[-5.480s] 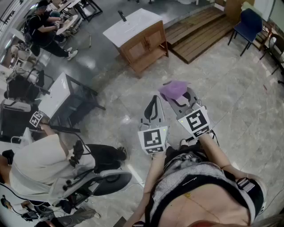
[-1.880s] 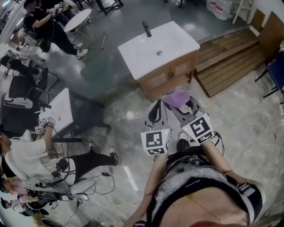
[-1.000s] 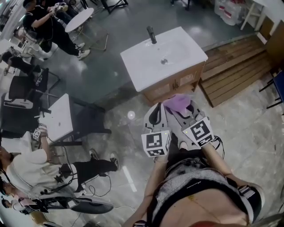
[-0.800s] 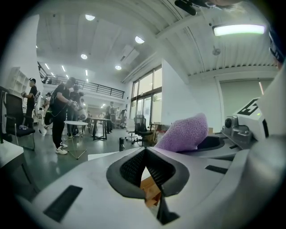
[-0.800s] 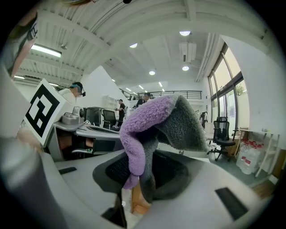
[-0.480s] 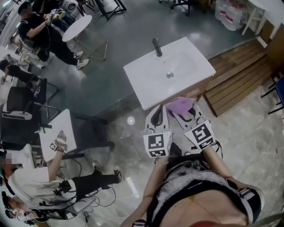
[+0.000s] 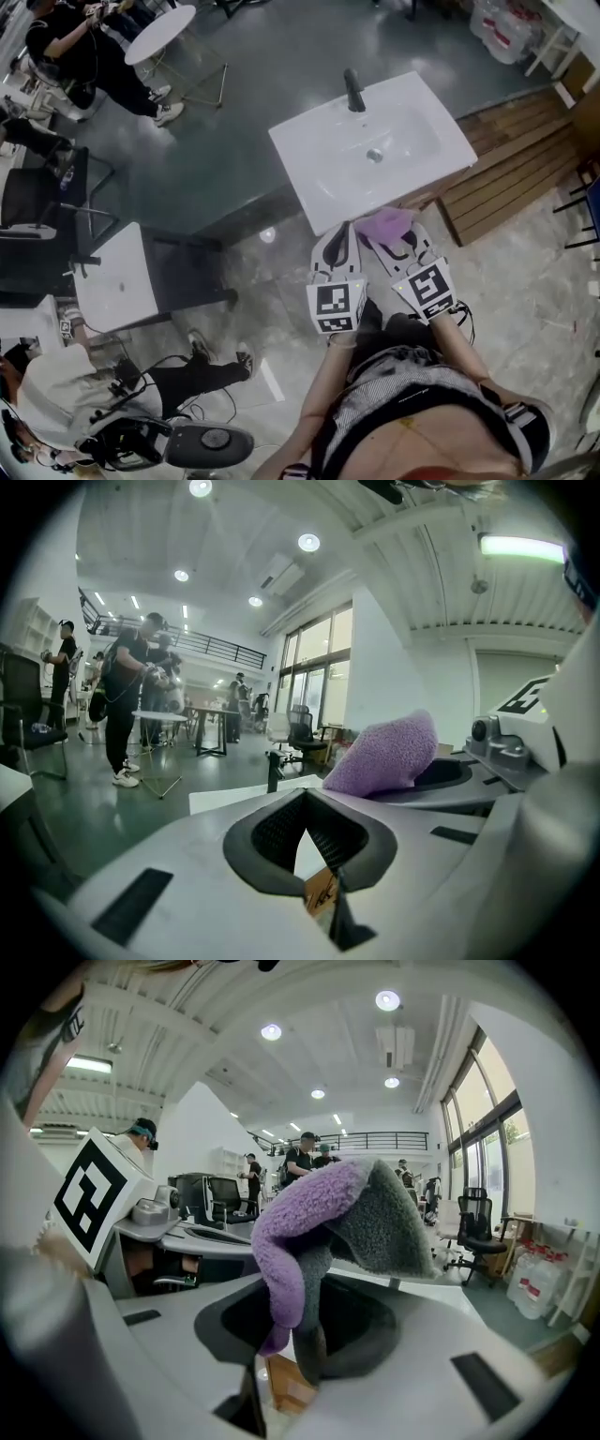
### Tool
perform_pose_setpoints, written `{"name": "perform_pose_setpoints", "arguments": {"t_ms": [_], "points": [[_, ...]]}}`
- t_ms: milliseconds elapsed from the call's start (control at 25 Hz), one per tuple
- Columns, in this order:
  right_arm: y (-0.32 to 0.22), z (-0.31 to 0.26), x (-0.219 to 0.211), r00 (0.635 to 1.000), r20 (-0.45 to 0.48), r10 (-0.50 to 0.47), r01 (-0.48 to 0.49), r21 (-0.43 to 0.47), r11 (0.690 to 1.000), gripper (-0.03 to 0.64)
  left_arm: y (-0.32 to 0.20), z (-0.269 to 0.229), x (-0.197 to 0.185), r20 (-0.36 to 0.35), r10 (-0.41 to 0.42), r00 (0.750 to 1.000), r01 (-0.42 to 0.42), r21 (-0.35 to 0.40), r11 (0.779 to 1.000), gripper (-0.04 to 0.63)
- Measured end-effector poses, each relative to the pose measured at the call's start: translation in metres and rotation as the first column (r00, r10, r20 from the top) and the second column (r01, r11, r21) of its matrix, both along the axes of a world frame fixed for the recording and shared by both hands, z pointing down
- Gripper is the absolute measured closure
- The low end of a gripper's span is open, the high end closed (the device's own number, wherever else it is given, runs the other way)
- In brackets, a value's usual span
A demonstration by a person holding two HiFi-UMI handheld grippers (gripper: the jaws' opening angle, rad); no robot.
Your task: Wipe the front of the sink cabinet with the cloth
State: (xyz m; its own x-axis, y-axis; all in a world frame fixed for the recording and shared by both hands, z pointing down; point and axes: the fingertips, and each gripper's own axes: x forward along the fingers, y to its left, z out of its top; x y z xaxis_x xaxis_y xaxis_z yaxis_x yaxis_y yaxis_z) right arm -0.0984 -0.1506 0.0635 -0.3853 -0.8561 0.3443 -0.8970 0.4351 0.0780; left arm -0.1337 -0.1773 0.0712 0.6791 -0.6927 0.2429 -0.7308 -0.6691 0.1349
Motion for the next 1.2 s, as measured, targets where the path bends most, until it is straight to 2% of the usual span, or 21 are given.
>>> {"name": "perform_pose_setpoints", "arguments": {"t_ms": [200,400,640,920,1200], "points": [[-0.014,0.018,-0.004,1.000,-0.007,-0.015,0.015,-0.023,1.000,0.454,-0.015,0.023,-0.002,0.007,-0.002,1.000,0.002,-0.029,1.000,0.598],[-0.019,0.021,0.004,0.999,-0.011,-0.051,0.051,-0.029,0.998,0.454,-0.020,0.025,0.005,0.013,-0.040,0.999,0.040,-0.031,0.999,0.598],[-0.026,0.030,0.001,0.994,-0.018,-0.108,0.106,-0.061,0.992,0.454,-0.021,0.035,-0.001,0.059,-0.088,0.994,0.091,-0.041,0.995,0.598],[-0.021,0.083,0.005,0.988,0.012,-0.152,0.153,-0.118,0.981,0.454,-0.010,0.088,0.006,0.081,-0.126,0.989,0.134,-0.097,0.986,0.598],[-0.028,0.133,-0.004,0.981,0.032,-0.190,0.192,-0.108,0.975,0.454,-0.017,0.145,-0.004,0.081,-0.154,0.985,0.162,-0.114,0.980,0.598]]}}
